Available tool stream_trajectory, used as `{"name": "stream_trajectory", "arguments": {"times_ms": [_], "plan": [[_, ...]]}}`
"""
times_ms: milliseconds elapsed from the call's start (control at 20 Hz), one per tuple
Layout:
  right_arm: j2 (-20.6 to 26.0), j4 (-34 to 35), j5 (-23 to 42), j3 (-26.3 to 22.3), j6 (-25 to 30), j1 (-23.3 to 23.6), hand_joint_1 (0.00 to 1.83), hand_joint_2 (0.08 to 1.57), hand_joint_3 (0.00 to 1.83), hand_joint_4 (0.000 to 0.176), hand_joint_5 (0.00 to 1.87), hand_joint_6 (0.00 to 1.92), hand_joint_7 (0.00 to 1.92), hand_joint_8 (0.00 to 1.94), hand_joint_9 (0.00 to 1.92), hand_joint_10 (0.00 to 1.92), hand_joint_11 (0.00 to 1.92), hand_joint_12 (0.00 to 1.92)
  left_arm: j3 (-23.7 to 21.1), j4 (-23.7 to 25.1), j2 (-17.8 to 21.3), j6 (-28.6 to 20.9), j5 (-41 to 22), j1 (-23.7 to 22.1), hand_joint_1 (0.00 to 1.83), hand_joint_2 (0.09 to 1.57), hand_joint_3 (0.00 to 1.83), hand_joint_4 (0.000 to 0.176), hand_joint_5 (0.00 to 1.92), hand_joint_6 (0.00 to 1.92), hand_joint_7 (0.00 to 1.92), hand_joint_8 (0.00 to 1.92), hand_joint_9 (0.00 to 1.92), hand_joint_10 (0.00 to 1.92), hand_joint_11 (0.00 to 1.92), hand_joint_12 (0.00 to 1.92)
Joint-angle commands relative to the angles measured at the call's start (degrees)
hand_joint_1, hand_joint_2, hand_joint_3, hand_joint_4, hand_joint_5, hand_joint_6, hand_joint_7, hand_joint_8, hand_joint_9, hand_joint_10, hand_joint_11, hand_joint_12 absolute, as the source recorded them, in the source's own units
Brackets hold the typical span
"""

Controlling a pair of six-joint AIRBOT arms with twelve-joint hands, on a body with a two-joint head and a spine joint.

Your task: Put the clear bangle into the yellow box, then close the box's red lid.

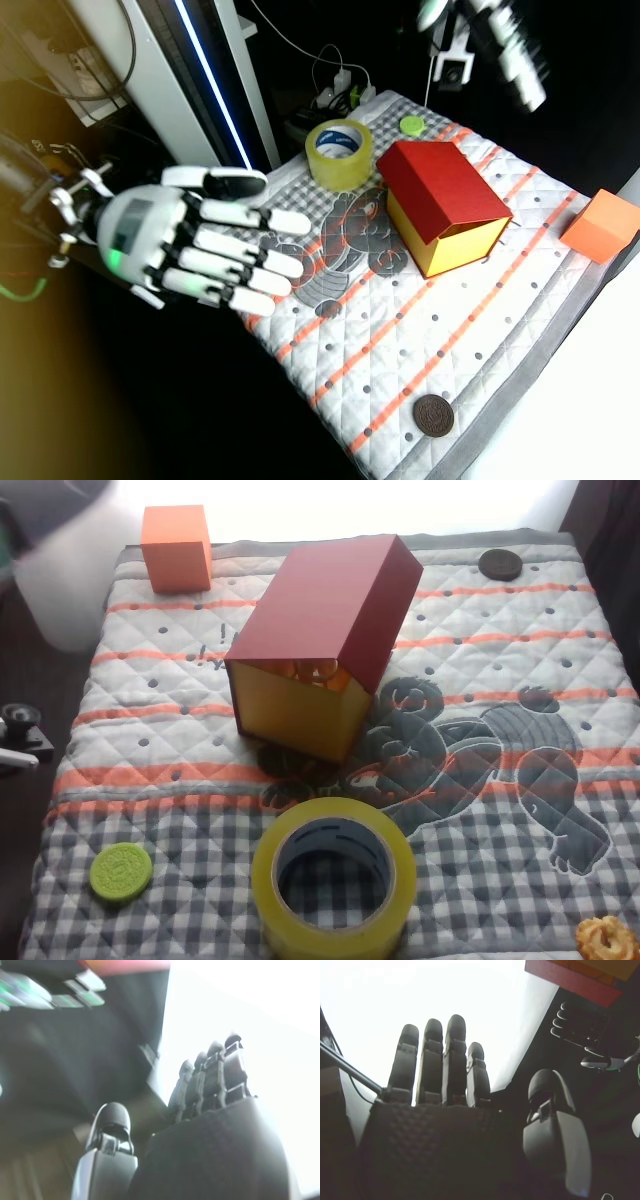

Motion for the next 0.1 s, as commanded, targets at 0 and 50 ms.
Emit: {"name": "stream_trajectory", "arguments": {"times_ms": [0, 50], "plan": [[0.7, -1.6, 8.0, -0.5, 0.1, 0.2, 0.35, 1.23, 0.00, 0.031, 0.10, 0.01, 0.38, 0.00, 0.24, 0.01, 0.09, 0.09, 0.1, -0.2, 0.4, -4.1, -13.6, 0.6, 0.00, 1.24, 0.00, 0.000, 0.15, 0.02, 0.10, 0.01, 0.09, 0.00, 0.03, 0.01], [0.9, -2.2, 8.8, -0.8, 0.1, 0.2, 0.36, 1.21, 0.00, 0.034, 0.10, 0.01, 0.39, 0.01, 0.26, 0.01, 0.11, 0.10, 0.1, -0.7, 0.5, -5.5, -15.7, 1.7, 0.00, 1.20, 0.00, 0.000, 0.18, 0.01, 0.13, 0.01, 0.12, 0.00, 0.05, 0.02]]}}
